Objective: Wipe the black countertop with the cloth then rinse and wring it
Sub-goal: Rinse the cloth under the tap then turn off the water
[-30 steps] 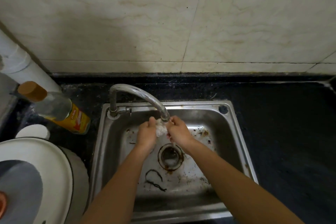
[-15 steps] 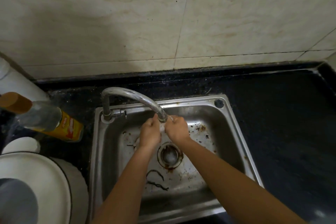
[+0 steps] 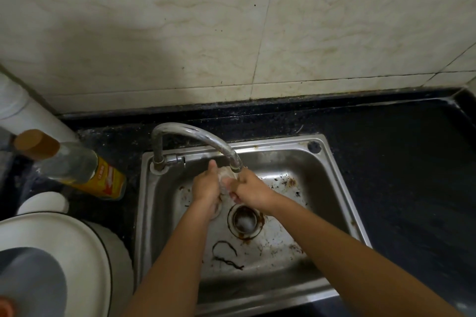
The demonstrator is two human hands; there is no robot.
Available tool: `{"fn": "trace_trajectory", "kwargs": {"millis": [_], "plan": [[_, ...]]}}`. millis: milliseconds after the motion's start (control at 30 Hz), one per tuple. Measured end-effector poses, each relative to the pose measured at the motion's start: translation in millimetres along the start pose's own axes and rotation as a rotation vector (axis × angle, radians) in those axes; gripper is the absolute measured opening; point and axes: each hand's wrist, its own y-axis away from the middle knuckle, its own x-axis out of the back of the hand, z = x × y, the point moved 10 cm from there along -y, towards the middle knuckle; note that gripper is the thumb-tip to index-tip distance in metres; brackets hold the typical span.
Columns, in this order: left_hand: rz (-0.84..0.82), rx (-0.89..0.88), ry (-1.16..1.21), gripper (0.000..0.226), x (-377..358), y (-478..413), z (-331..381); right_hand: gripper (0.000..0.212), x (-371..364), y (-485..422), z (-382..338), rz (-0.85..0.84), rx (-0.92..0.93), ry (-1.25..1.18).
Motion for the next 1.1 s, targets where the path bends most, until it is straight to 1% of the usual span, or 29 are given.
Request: {"fn": "trace_trajectory", "kwargs": {"millis": [67,133,200,300,367,433,500,533,567,633,667,700,767,867,967,1100], "plan": [[0.01,0.083,-0.011,0.056,3,2,-2,0.009,1,2,-1,0.015,-0.009,0.012],[0.011,0.093,-0.094,0.061,4,3,-1,0.014,5,1,3,0.079,-0.053,-0.033],[-0.023,0.026,-0.144,0.058,-1,5,6,0.023,10,-4,9,0.146,-0.109,-0.063],[-0.125,-0.098,-0.16,0.047,-10,9,12,0.029,21,-12,19,0.238,-0.204,0.062],[-0.176,-0.151,-0.163,0.043,-12,12,14,0.033,25,-11,24,0.284,-0.274,0.12],[-0.233,-0.162,-0.103,0.035,-13,15,14,0.041,25,-4,31,0.319,-0.332,-0.013],[-0.271,-0.163,-0.032,0.026,-12,19,14,0.052,21,3,36,0.303,-0.349,-0.177],[-0.295,-0.155,0.002,0.022,-12,21,12,0.055,19,4,38,0.281,-0.34,-0.217],[-0.335,-0.136,0.042,0.018,-12,24,9,0.053,19,5,39,0.258,-0.33,-0.243],[-0.409,-0.108,0.076,0.016,-14,27,4,0.044,21,6,38,0.209,-0.305,-0.251],[-0.398,-0.116,0.021,0.019,-13,28,4,0.038,21,6,36,0.184,-0.283,-0.222],[-0.348,-0.141,-0.068,0.024,-9,28,4,0.032,21,6,32,0.16,-0.251,-0.178],[-0.204,-0.21,-0.219,0.034,0,28,9,0.022,14,9,23,0.111,-0.175,-0.103],[-0.106,-0.213,-0.26,0.045,4,26,10,0.018,6,12,13,0.084,-0.117,-0.092],[-0.11,-0.113,-0.244,0.054,3,23,5,0.016,9,13,7,0.1,-0.088,-0.143],[-0.155,-0.044,-0.183,0.061,-1,13,-5,0.029,13,8,2,0.171,-0.08,0.053]]}}
